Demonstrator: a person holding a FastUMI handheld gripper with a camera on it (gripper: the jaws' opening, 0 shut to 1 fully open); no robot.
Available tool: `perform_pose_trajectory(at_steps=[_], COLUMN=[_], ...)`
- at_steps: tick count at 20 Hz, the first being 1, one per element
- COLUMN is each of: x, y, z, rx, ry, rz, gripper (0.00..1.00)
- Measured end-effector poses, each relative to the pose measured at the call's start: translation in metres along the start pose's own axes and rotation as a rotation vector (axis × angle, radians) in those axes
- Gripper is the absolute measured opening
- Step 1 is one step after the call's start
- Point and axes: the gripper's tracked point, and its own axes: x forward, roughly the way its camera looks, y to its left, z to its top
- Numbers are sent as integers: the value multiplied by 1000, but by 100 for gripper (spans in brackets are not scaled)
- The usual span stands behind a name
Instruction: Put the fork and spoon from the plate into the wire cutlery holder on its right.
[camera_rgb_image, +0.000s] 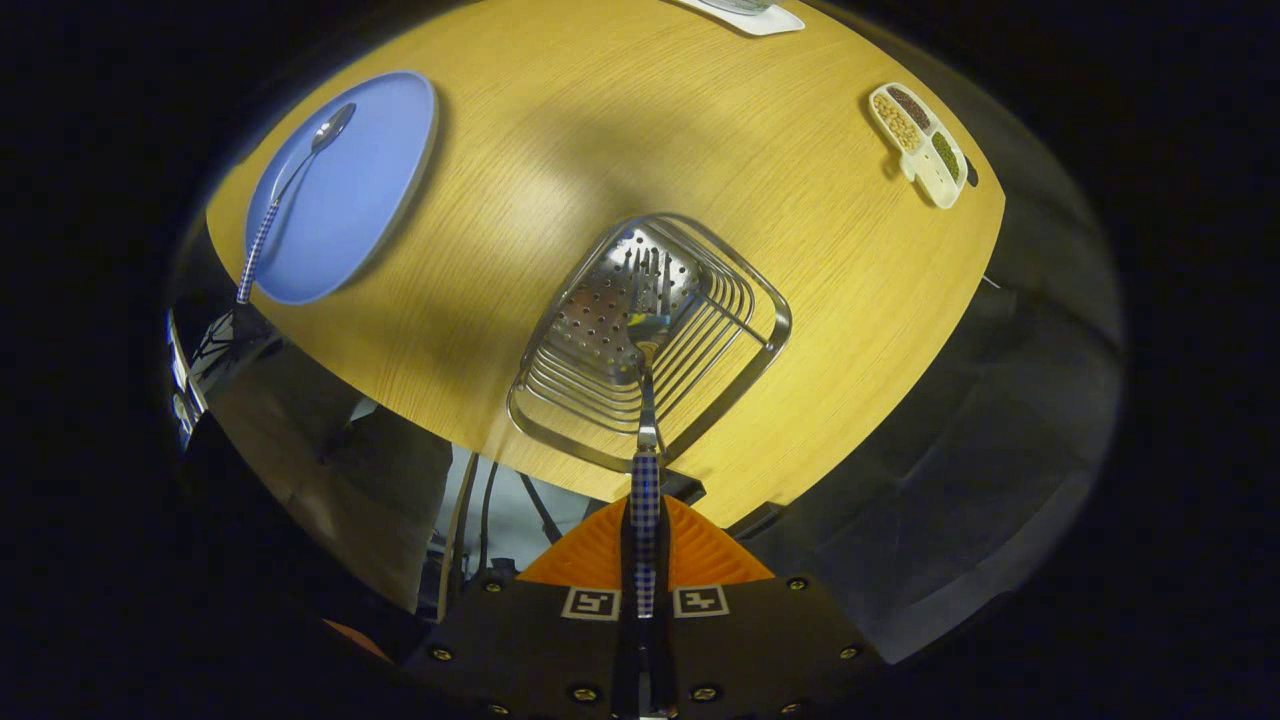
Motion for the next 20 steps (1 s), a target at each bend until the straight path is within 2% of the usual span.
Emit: perform_pose_trajectory(at_steps=[1, 4, 5, 7, 9, 13, 20], x=[-1, -3, -6, -14, -20, -41, -89], y=[-1, -1, -2, -5, -3, -1, 34], z=[3, 7, 8, 10, 10, 14, 24], rx=[6, 34, 40, 63, 92, 194, 320], ry=[-2, -32, -47, -88, -142, -286, -595], rz=[-2, 11, 8, -7, -14, -53, -30], gripper=[9, 12, 32, 86, 97, 95, 95])
